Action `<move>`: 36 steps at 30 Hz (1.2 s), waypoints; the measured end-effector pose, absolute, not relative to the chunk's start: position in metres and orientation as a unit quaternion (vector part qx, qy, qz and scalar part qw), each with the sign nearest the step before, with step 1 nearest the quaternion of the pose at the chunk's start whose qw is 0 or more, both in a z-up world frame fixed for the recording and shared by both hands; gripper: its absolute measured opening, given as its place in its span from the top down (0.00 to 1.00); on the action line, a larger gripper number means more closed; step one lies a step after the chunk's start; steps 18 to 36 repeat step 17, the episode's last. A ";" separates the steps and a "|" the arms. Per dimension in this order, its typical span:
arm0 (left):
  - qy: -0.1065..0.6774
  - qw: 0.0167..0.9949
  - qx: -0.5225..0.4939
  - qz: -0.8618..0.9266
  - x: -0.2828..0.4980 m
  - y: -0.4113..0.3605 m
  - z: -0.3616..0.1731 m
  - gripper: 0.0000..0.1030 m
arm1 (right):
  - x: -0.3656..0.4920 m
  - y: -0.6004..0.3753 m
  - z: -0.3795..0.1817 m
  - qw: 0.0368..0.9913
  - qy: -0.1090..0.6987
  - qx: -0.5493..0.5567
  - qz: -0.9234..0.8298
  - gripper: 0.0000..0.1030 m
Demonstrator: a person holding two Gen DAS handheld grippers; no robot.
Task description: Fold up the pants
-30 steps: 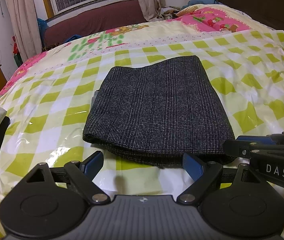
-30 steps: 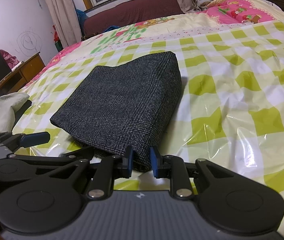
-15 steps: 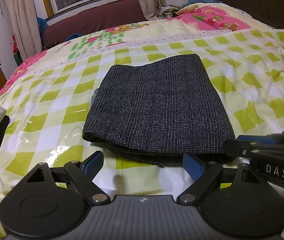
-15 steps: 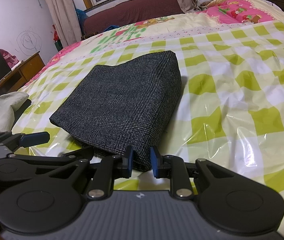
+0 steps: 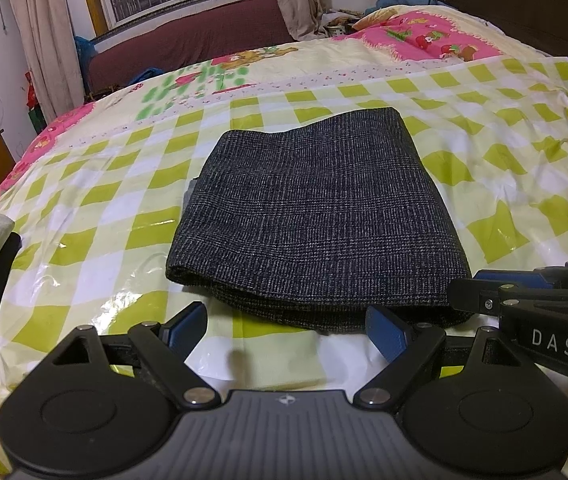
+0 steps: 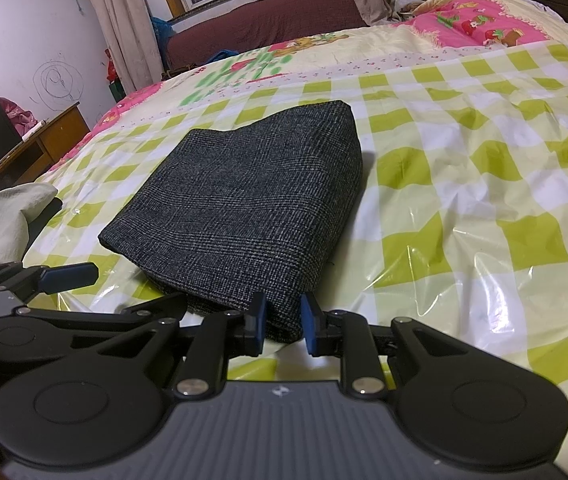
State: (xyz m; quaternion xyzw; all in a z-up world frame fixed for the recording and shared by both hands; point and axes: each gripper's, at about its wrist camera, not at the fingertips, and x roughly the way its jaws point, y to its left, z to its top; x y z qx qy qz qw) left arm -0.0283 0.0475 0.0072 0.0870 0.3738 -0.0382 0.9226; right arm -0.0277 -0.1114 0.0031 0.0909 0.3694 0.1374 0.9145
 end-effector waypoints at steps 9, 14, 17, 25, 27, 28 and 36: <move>0.372 0.923 0.093 -0.034 -0.028 0.047 0.009 0.04 | -0.028 -0.113 0.002 0.913 0.372 0.093 0.137 0.77; 0.371 0.923 0.093 -0.034 -0.029 0.048 0.009 0.04 | -0.027 -0.114 0.002 0.913 0.372 0.093 0.137 0.77; 0.372 0.923 0.094 -0.034 -0.028 0.048 0.009 0.04 | -0.027 -0.114 0.002 0.913 0.373 0.093 0.137 0.77; 0.372 0.923 0.094 -0.034 -0.028 0.048 0.009 0.04 | -0.027 -0.114 0.002 0.913 0.373 0.093 0.137 0.77; 0.372 0.923 0.094 -0.034 -0.028 0.048 0.009 0.04 | -0.027 -0.114 0.002 0.913 0.373 0.093 0.137 0.77; 0.372 0.923 0.094 -0.034 -0.028 0.048 0.009 0.04 | -0.027 -0.114 0.002 0.913 0.373 0.093 0.137 0.77; 0.372 0.923 0.094 -0.034 -0.028 0.048 0.009 0.04 | -0.027 -0.114 0.002 0.913 0.373 0.093 0.137 0.77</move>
